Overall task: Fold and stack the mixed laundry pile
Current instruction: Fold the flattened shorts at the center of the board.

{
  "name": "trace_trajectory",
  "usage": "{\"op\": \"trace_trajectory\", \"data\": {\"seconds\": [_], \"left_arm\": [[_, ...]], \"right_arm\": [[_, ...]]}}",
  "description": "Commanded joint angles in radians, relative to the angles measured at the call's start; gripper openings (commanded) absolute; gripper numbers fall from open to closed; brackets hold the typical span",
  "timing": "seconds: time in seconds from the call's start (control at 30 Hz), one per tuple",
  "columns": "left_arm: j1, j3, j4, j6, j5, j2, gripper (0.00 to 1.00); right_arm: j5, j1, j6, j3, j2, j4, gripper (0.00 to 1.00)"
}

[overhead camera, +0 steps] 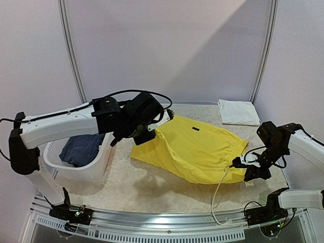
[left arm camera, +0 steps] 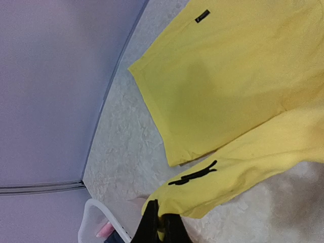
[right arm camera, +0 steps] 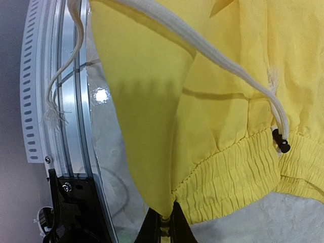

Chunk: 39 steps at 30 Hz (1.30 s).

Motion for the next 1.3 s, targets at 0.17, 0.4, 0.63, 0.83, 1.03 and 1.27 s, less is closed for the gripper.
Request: {"op": "trace_trajectory", "data": {"seconds": [0.17,0.4,0.63,0.83,1.03,1.27], "left_arm": [[0.106,0.195,0.153,0.099,-0.034,0.182,0.0],[0.166,0.363,0.191,0.147,-0.029,0.301,0.0],[0.208,0.528,0.204,0.166,-0.065,0.414,0.0],[0.254,0.65,0.187,0.167,-0.07,0.53,0.0],[0.283,0.768,0.226,0.193,-0.073,0.659,0.0],[0.291,0.932,0.339,0.281,-0.089,0.824,0.0]], "right_arm": [[-0.184,-0.15,0.007,0.095,0.119,-0.136,0.0],[-0.266,-0.183,0.019,0.265,0.239,-0.222,0.0],[-0.369,-0.233,0.035,0.408,0.416,-0.34,0.0],[-0.404,-0.294,0.021,0.504,0.546,-0.405,0.0],[-0.442,-0.342,0.04,0.583,0.7,-0.419,0.0],[-0.492,-0.408,0.086,0.662,0.891,-0.381,0.0]]}}
